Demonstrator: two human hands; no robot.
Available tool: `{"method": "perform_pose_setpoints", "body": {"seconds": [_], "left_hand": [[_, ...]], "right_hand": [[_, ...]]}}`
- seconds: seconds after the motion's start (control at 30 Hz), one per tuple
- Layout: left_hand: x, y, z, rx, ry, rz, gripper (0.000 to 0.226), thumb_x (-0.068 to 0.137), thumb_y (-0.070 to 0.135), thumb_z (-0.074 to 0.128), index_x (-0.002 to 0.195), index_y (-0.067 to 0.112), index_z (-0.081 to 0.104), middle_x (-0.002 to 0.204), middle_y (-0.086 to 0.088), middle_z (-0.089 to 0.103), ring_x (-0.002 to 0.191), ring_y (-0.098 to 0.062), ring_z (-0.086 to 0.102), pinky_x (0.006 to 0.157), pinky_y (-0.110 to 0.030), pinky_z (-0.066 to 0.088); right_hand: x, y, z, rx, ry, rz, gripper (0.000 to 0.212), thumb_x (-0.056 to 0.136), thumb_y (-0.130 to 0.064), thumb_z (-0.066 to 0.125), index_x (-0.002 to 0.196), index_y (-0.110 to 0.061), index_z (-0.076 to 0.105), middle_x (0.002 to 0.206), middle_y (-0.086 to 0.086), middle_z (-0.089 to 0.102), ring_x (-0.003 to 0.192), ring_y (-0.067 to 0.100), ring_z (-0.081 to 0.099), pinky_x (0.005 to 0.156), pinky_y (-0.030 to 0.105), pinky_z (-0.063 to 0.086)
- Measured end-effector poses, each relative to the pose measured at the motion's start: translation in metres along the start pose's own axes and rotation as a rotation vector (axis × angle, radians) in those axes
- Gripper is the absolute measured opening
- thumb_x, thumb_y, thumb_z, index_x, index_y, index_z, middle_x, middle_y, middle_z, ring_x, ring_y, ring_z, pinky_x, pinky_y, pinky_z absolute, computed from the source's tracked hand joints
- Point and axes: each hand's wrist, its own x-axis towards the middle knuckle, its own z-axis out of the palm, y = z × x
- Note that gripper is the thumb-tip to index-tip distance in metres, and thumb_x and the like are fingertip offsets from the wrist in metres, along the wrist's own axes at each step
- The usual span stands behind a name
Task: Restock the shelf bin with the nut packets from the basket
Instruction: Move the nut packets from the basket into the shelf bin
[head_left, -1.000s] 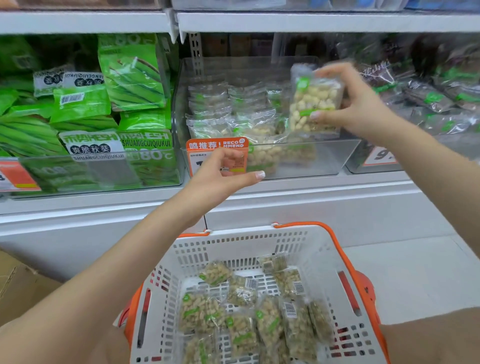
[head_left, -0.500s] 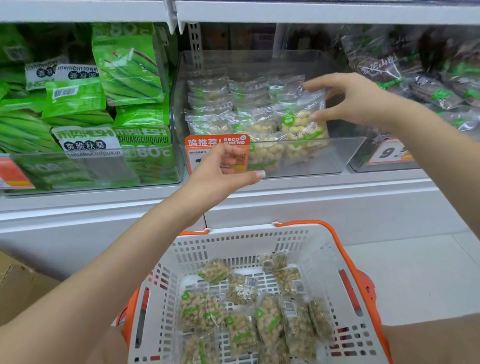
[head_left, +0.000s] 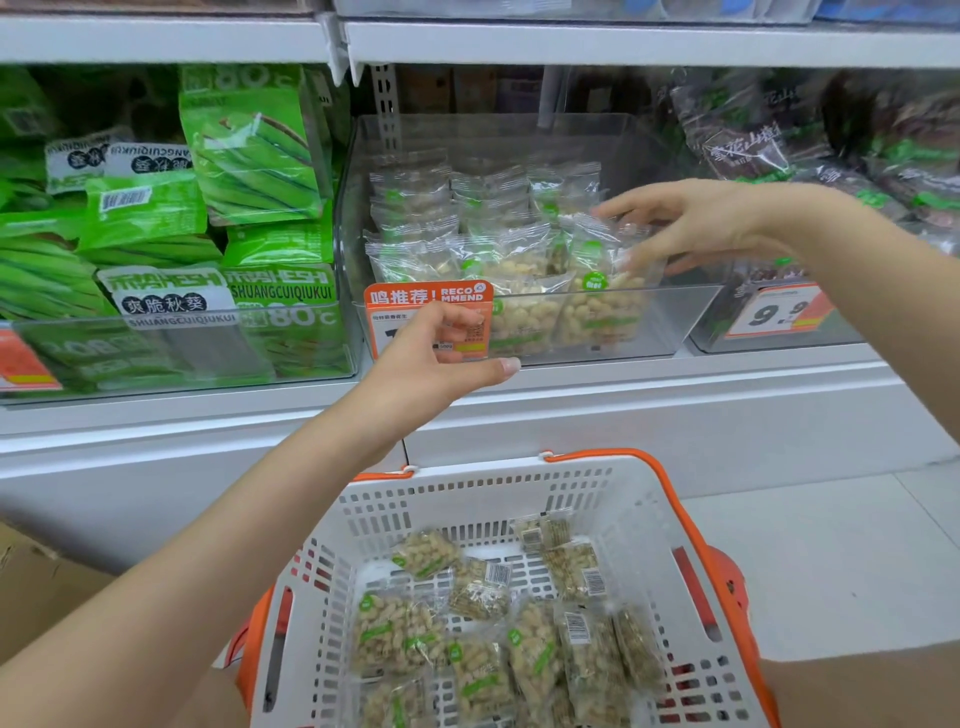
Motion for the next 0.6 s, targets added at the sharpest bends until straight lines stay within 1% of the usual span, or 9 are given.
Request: {"method": "perform_pose_setpoints", "body": {"seconds": [0.07,0.17,0.23,0.3,0.4,0.43,0.5,0.53,0.6], "left_hand": [[-0.001,-0.001,0.000,0.009,0.003,0.003,0.048,0.073,0.032,0.078,0.115,0.024,0.054,0.112,0.012,0.052,0.105,-0.011,0.056,0.083,-0.025,0.048],[-0.001,-0.001,0.000,0.007,0.001,0.001,0.047,0.074,0.032,0.078,0.114,0.025,0.054,0.112,0.014,0.052,0.106,-0.011,0.055,0.084,-0.025,0.048],[-0.001,-0.001,0.000,0.005,0.000,-0.001,0.047,0.074,0.032,0.078,0.114,0.025,0.054,0.113,0.013,0.052,0.106,-0.011,0.055,0.082,-0.024,0.047],[-0.001,0.000,0.000,0.007,0.001,0.001,0.047,0.074,0.032,0.078,0.114,0.025,0.054,0.113,0.013,0.052,0.106,-0.010,0.055,0.081,-0.022,0.047],[-0.001,0.000,0.000,0.018,-0.001,0.001,0.046,0.074,0.034,0.078,0.113,0.026,0.054,0.114,0.011,0.052,0.106,-0.010,0.054,0.082,-0.023,0.048],[-0.001,0.000,0.000,0.016,-0.005,0.000,0.046,0.074,0.034,0.078,0.113,0.026,0.055,0.114,0.011,0.052,0.106,-0.011,0.054,0.082,-0.023,0.048],[-0.002,-0.001,-0.001,0.003,-0.011,0.001,0.047,0.074,0.034,0.077,0.114,0.025,0.055,0.113,0.012,0.053,0.106,-0.011,0.055,0.081,-0.024,0.047],[-0.002,-0.001,-0.001,0.000,-0.012,0.001,0.047,0.074,0.034,0.077,0.114,0.025,0.055,0.112,0.013,0.053,0.106,-0.010,0.054,0.082,-0.024,0.047],[-0.002,-0.003,-0.002,-0.001,-0.011,-0.004,0.046,0.074,0.033,0.078,0.113,0.025,0.055,0.110,0.013,0.053,0.105,-0.010,0.054,0.084,-0.025,0.047]], "right_hand": [[0.004,-0.002,0.010,-0.145,0.088,-0.067,0.059,0.072,-0.028,0.081,0.126,-0.040,0.057,0.135,-0.010,0.048,0.121,0.006,0.043,0.092,0.028,0.043],[0.014,0.000,0.025,-0.316,0.139,-0.112,0.055,0.079,-0.022,0.078,0.129,-0.031,0.058,0.141,-0.004,0.050,0.124,0.011,0.046,0.099,0.022,0.032],[0.017,-0.003,0.029,-0.340,0.126,-0.104,0.056,0.079,-0.022,0.077,0.131,-0.030,0.057,0.143,-0.001,0.049,0.127,0.017,0.047,0.100,0.023,0.032],[0.018,-0.009,0.029,-0.368,0.098,-0.097,0.058,0.081,-0.022,0.076,0.134,-0.028,0.054,0.144,0.001,0.048,0.125,0.020,0.047,0.097,0.023,0.032],[0.016,-0.015,0.026,-0.421,0.027,-0.061,0.062,0.083,-0.025,0.073,0.139,-0.031,0.047,0.147,-0.001,0.043,0.130,0.019,0.043,0.101,0.024,0.031],[0.014,-0.018,0.023,-0.396,0.013,-0.050,0.064,0.084,-0.026,0.073,0.141,-0.033,0.045,0.146,-0.003,0.043,0.130,0.017,0.042,0.103,0.025,0.032],[0.006,-0.024,0.017,-0.231,0.019,-0.055,0.063,0.085,-0.028,0.071,0.141,-0.035,0.043,0.139,-0.005,0.045,0.123,0.011,0.044,0.098,0.024,0.034],[0.005,-0.027,0.017,-0.141,0.067,-0.089,0.060,0.085,-0.029,0.070,0.140,-0.036,0.045,0.136,-0.005,0.047,0.118,0.009,0.046,0.096,0.023,0.035],[0.007,-0.033,0.026,-0.066,0.191,-0.175,0.050,0.087,-0.033,0.068,0.134,-0.035,0.053,0.128,-0.003,0.053,0.110,0.007,0.050,0.091,0.021,0.037]]}}
